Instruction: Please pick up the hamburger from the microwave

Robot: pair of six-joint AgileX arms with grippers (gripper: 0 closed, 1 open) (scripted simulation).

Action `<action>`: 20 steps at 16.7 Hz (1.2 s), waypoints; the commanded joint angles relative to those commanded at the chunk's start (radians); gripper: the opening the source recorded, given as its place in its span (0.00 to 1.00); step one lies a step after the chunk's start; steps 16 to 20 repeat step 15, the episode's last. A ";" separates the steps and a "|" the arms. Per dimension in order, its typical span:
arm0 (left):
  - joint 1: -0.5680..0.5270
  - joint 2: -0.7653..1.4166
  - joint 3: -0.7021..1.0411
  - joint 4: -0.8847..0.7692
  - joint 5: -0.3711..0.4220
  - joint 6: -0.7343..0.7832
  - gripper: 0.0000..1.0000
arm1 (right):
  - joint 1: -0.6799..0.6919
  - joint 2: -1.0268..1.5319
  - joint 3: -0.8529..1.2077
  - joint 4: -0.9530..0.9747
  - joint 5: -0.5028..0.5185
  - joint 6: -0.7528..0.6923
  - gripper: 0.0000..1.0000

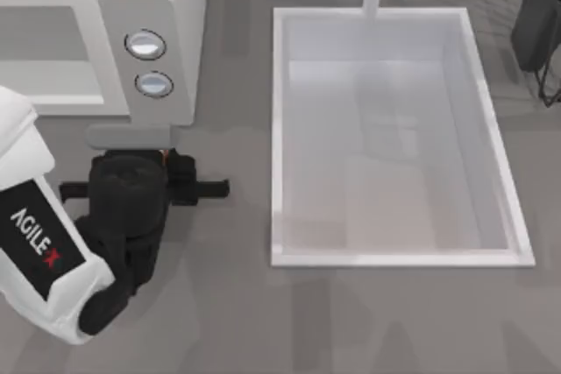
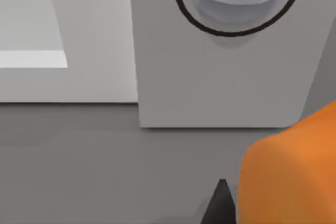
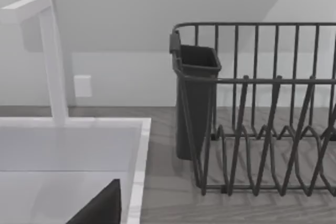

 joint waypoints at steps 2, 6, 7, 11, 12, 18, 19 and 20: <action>0.000 0.000 0.000 0.000 0.000 0.000 0.45 | 0.000 0.000 0.000 0.000 0.000 0.000 1.00; 0.000 0.000 0.000 0.000 0.000 0.000 0.75 | 0.000 0.000 0.000 0.000 0.000 0.000 1.00; 0.000 0.000 0.000 0.000 0.000 0.000 0.83 | 0.000 0.000 0.000 0.000 0.000 0.000 1.00; 0.000 0.000 0.000 0.000 0.000 0.000 1.00 | 0.000 0.000 0.000 0.000 0.000 0.000 1.00; 0.000 0.000 0.000 0.000 0.000 0.000 1.00 | 0.000 0.000 0.000 0.000 0.000 0.000 1.00; 0.000 0.000 0.000 0.000 0.000 0.000 1.00 | 0.000 0.000 0.000 0.000 0.000 0.000 1.00; 0.000 0.000 0.000 0.000 0.000 0.000 1.00 | 0.000 0.000 0.000 0.000 0.000 0.000 1.00; 0.000 0.000 0.000 0.000 0.000 0.000 1.00 | 0.000 0.000 0.000 0.000 0.000 0.000 1.00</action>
